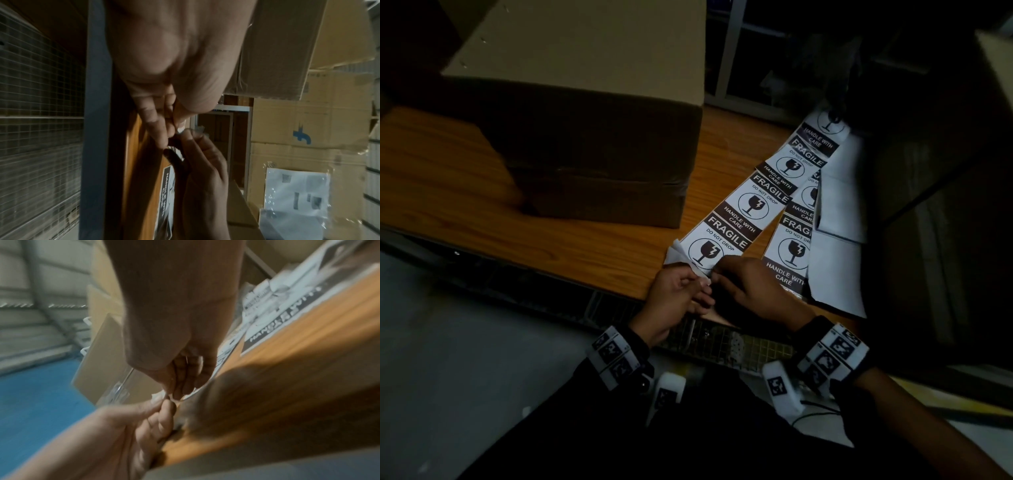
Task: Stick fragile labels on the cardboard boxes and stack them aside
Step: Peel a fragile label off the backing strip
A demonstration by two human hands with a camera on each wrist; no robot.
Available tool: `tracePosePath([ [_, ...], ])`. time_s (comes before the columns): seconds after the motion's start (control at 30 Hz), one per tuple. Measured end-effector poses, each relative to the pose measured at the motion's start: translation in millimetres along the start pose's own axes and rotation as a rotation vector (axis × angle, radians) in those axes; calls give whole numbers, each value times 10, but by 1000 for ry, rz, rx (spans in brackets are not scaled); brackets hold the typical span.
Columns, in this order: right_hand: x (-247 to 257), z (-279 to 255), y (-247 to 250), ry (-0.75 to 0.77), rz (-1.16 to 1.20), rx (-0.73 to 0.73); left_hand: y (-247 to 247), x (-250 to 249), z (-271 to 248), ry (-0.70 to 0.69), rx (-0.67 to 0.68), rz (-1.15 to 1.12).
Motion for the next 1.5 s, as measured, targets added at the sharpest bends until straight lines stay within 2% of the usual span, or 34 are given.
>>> tracePosePath([
  [0.13, -138, 13, -81, -128, 237, 99, -4, -11, -13, 14, 34, -14],
  [0.27, -211, 32, -141, -187, 390, 166, -5, -24, -17, 18, 46, -27],
  [0.37, -264, 24, -93, -248, 552, 89, 28, -20, -9, 30, 26, -64],
  [0.43, -276, 7, -37, -244, 514, 24, 36, -6, -8, 35, 15, -85],
  [0.53, -177, 17, -11, -105, 260, -30, 20, 4, -10, 35, 9, -90],
  [0.67, -141, 41, -23, -89, 239, -78, 11, 0, -15, 21, 8, -74],
  [0.9, -234, 18, -101, -297, 409, 61, -12, -18, -26, -7, 55, -22],
  [1.07, -267, -61, -250, -481, 757, 141, -13, -38, -31, -13, 80, -31],
  [1.13, -281, -52, -239, -515, 846, 131, -4, -27, -37, -4, 83, -51],
  [1.23, -469, -52, -133, -609, 1000, 31, 33, 33, -68, 40, 84, -91],
  [1.37, -453, -70, -63, -470, 768, 176, 49, 47, -90, 73, 86, -124],
  [1.5, -291, -32, -19, -402, 682, 69, 42, 18, -96, 61, 63, -150],
])
Point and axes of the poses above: each hand's wrist, its own z-axis towards the middle knuckle, its own y-axis out of the back of the hand, x = y × z, the point moved 8 cm from there along z, towards the middle knuckle, and after that the axes turned 12 degrees about -z, right-handed, at the moved point
